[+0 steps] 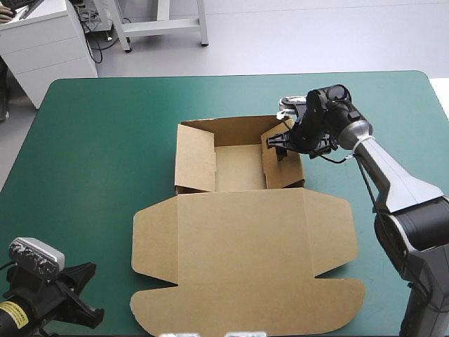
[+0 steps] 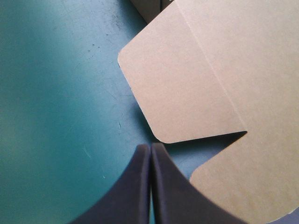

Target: Fold the box

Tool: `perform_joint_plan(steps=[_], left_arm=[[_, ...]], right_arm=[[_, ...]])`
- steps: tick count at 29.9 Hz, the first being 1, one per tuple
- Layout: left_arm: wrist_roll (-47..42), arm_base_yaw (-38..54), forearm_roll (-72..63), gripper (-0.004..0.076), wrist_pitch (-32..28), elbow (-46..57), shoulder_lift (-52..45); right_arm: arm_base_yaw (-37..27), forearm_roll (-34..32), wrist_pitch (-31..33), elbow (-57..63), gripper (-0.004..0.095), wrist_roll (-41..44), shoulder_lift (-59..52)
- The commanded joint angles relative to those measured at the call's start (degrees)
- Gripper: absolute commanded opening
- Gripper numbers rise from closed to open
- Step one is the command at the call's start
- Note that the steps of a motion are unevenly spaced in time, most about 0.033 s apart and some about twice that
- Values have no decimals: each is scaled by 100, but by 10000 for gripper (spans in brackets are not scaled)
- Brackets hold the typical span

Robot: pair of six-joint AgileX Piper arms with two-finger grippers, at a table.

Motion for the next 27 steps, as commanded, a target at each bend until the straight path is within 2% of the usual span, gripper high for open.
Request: perform_joint_plan(steps=[1,6,9,12,15,23,27], left_arm=[[34,-8,-76,-30,-520,-51,-26],[94,-8,-76,-30,-535,-51,-74],[94,-8,14,-30,-535,-51,-74],[94,-8,87,-30,-535,-51,-74],[94,-8,87,-30,-525,-51,-74],[94,-8,87,-30,-513,-51,-74],[94,-8,87,-30,-513,-51,-74]], right_arm=[[4,30,-118,-190,734,-48,-202],[4,169,139,-190,729,-89,-30],[4,205,178,-190,658,-97,2],[4,205,222,-192,422,-97,2],[4,180,296,-192,12,-97,2],[4,135,342,-192,-23,-119,2],[-51,-6,466,-381,-23,-442,-9]])
